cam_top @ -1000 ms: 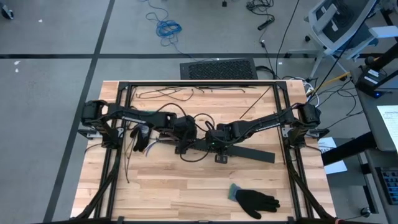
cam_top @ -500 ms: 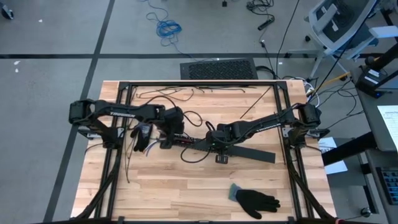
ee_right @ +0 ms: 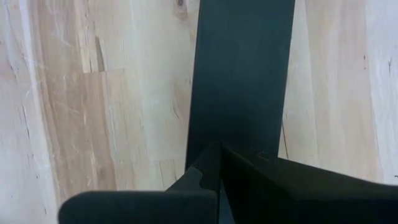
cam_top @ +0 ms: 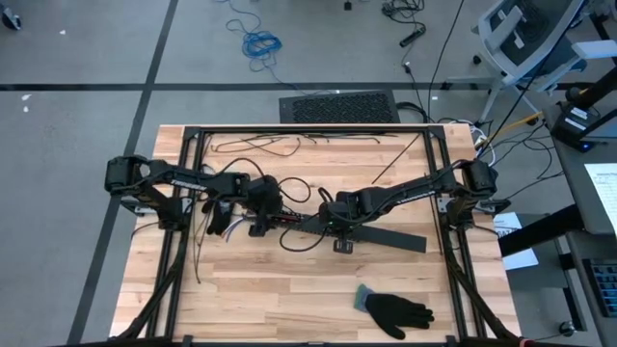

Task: Ziptie cables
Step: Close the cable duct with the cable duct cover

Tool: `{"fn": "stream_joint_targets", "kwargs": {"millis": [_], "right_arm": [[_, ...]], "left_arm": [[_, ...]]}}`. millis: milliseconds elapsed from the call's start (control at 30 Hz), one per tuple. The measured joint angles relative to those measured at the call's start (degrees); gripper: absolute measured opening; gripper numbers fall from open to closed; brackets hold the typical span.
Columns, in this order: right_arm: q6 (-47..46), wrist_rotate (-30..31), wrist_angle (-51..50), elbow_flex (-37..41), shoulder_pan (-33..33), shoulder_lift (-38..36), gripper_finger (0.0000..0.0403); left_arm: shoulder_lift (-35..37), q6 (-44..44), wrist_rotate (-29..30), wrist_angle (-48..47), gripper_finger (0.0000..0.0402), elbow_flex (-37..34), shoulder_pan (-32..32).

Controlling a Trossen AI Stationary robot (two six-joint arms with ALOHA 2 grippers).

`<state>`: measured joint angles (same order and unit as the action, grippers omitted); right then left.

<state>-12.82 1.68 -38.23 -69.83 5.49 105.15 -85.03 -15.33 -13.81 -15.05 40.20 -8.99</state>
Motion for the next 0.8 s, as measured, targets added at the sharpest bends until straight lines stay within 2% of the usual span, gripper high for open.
{"fn": "stream_joint_targets", "kwargs": {"millis": [200, 333, 467, 633, 800], "right_arm": [[0.00, -0.32, 0.05, 0.01, -0.52, 0.01, 0.0000], [0.00, -0.33, 0.08, 0.03, -0.60, -0.01, 0.0000], [0.00, -0.45, 0.06, 0.03, -0.62, -0.01, 0.0000], [0.00, -0.45, 0.05, 0.02, -0.62, -0.01, 0.0000], [0.00, -0.16, 0.14, 0.01, -0.64, 0.01, 0.0000]], "left_arm": [[-0.07, -0.01, 4.03, 8.06, 0.0343, -4.49, 2.61], [-0.26, -0.25, 4.46, 12.16, 0.0343, -5.84, 3.63], [-0.48, -3.10, 5.72, 12.88, 0.0343, -6.76, 3.75], [-0.48, -5.03, 10.85, 12.22, 0.0343, -6.79, 3.74], [-0.44, -5.79, 10.64, 11.49, 0.0343, -6.77, 2.38]]}}
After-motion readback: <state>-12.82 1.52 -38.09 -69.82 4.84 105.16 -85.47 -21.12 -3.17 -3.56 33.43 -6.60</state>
